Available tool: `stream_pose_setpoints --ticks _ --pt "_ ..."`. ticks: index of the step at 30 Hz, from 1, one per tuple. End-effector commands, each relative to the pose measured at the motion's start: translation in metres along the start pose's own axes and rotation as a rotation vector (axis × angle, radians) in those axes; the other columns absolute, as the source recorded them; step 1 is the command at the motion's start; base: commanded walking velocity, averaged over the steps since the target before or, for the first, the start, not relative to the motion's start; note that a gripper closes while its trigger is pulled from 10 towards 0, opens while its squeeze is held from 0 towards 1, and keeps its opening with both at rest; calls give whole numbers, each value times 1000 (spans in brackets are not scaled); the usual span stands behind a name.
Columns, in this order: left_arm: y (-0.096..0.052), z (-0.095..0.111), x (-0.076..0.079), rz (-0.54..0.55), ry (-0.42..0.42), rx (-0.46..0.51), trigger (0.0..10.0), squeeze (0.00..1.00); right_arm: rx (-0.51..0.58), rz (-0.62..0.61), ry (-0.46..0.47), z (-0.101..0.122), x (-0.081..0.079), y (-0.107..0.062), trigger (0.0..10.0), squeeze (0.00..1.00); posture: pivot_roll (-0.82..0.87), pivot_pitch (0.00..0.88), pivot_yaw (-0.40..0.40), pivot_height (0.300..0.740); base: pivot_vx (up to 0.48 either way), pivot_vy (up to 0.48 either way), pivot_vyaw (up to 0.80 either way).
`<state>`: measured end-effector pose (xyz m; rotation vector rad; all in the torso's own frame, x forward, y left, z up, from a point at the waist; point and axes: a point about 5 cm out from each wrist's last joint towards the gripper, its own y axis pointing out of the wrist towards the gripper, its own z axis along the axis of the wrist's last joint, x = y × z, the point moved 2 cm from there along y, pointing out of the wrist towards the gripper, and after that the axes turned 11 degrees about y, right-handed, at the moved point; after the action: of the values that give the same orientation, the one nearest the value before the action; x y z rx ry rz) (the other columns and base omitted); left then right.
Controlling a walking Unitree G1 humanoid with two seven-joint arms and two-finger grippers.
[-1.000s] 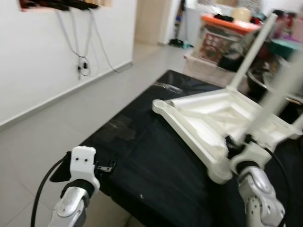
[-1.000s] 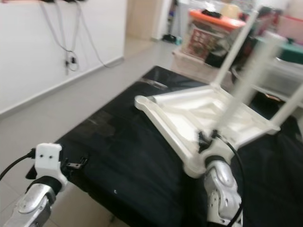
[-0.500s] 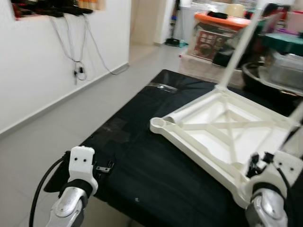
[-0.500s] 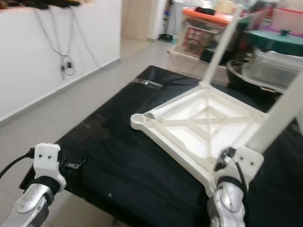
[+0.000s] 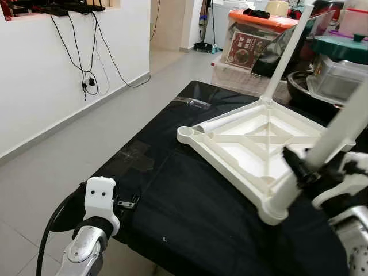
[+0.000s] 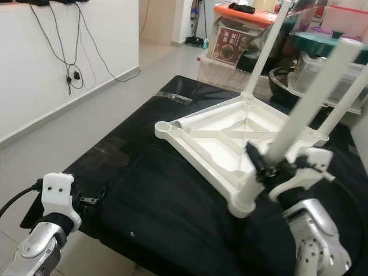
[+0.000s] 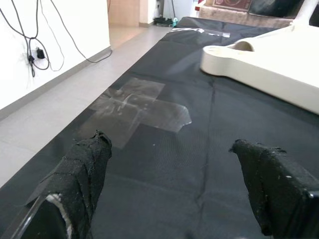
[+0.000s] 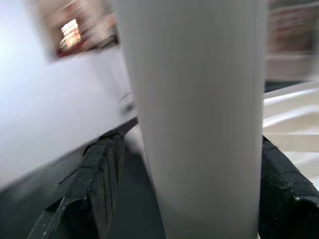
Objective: Building children table
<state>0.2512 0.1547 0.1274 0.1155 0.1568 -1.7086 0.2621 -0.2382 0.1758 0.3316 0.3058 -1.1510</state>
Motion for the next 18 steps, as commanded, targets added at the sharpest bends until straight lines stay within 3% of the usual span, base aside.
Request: stream_pose_setpoints --ticks 1,3,6,7,8,9,10,12,14,15,17,18 --pt "2 -3 2 -9 -3 -3 10000 0 -120 151 44 -30 -21 11 10000 0 214 0 -143 740 0 0 0" --pt "2 -3 2 -8 -3 -2 10000 0 -134 158 43 -34 -24 14 10000 0 214 0 -143 740 0 0 0" --pt "4 -3 2 -9 -4 -1 10000 0 -132 82 41 -43 -15 24 10000 0 223 0 -142 740 0 0 0" --pt "4 -3 1 -10 -4 -1 10000 0 -120 41 48 -44 -10 29 8275 0 223 0 -142 740 0 0 0" --pt "4 -3 1 -9 -4 -2 10000 0 -79 -13 65 -42 -3 32 1882 0 223 0 -136 740 0 0 0" --pt "3 -3 1 -9 -5 -3 10000 0 -50 -44 78 -41 0 33 1882 0 221 0 -135 740 0 0 0" --pt "3 -4 1 -8 -5 -4 10000 0 -29 -66 88 -39 2 33 0 0 221 0 -135 740 0 0 0" --pt "3 -4 1 -8 -5 -4 10000 0 -12 -80 81 -38 4 32 0 0 221 0 -135 740 0 0 0" --pt "3 -4 1 -8 -6 -6 10000 0 65 -329 26 -33 24 25 0 0 210 0 -136 740 0 0 0" --pt "3 -4 1 -8 -6 -6 10000 0 65 -329 26 -33 24 25 0 0 210 0 -136 740 0 0 0" --pt "1 -6 0 -8 -5 -9 10000 0 109 -742 -8 -34 53 -5 0 0 205 0 -139 740 0 0 0" --pt "1 -6 0 -8 -5 -9 10000 0 109 -742 -8 -34 53 -5 0 0 205 0 -139 740 0 0 0"
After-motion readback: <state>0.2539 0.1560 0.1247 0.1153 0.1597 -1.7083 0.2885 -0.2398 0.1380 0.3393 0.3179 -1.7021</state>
